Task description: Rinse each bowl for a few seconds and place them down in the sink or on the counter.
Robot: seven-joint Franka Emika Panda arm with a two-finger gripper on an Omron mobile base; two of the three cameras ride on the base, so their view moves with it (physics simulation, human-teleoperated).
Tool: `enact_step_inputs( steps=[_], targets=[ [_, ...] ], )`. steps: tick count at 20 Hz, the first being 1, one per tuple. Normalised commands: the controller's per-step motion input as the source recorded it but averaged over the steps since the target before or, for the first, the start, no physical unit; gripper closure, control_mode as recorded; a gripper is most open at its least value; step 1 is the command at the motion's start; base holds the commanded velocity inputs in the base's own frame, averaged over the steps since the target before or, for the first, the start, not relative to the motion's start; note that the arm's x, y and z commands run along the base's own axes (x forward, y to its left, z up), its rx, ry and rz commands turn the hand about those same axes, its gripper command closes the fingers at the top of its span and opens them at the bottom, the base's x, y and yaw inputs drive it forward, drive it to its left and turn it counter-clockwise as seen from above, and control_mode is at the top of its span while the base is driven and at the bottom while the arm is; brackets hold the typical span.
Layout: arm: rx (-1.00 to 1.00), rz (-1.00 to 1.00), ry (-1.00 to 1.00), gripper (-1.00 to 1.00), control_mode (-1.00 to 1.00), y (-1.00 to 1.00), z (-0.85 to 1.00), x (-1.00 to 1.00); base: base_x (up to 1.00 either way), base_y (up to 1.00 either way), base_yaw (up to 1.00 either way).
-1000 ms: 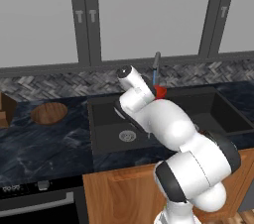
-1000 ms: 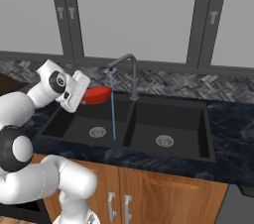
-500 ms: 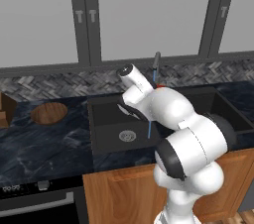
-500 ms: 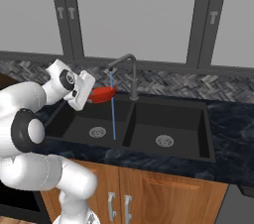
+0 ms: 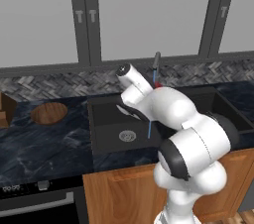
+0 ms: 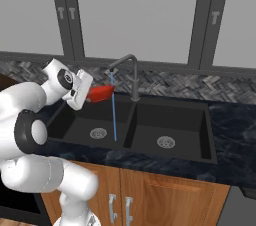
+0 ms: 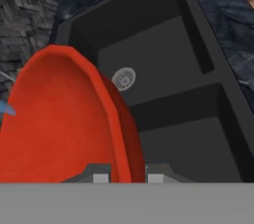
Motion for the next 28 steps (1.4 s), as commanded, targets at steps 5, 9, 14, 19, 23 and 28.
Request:
enact_step_inputs(
  steps=[5, 9, 14, 19, 23, 28],
  targets=[
    [0.05, 0.0, -0.03, 1.0, -1.0, 0.11, 0.07, -0.22, 0.0, 0.0, 0.0],
    [0.17, 0.0, 0.06, 1.0, -1.0, 0.07, 0.22, -0.15, 0.0, 0.0, 0.0],
    [0.14, 0.01, 0.03, 1.0, -1.0, 0.2, 0.24, -0.2, 0.0, 0.0, 0.0],
    [0.02, 0.0, -0.04, 1.0, -1.0, 0.4, 0.11, -0.28, 0.0, 0.0, 0.0],
    [0.0, 0.0, -0.08, 1.0, -1.0, 0.51, 0.0, -0.25, 0.0, 0.0, 0.0],
    [0.0, 0.0, -0.06, 1.0, -1.0, 0.48, 0.0, -0.26, 0.0, 0.0, 0.0]
  ],
)
